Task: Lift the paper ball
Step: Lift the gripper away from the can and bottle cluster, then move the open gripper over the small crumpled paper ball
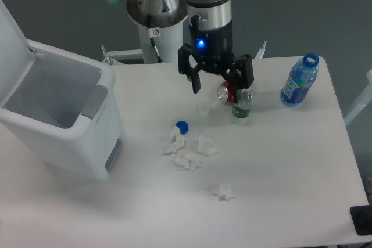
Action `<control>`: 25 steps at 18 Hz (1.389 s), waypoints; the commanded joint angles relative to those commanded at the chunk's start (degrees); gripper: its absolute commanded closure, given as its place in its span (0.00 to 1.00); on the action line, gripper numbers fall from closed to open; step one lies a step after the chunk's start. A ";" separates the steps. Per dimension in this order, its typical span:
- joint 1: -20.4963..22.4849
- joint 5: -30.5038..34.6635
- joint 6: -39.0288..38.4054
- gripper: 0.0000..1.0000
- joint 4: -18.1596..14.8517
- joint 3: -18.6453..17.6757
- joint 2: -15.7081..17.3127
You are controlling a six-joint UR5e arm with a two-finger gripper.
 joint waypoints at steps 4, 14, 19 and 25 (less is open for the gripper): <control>-0.09 0.00 0.09 0.00 0.18 -0.17 -0.27; -0.09 -0.18 -1.58 0.00 4.13 -7.03 -1.31; -0.79 0.00 -6.13 0.00 4.04 -6.60 -5.96; -0.88 0.00 -13.52 0.00 4.04 -1.07 -13.61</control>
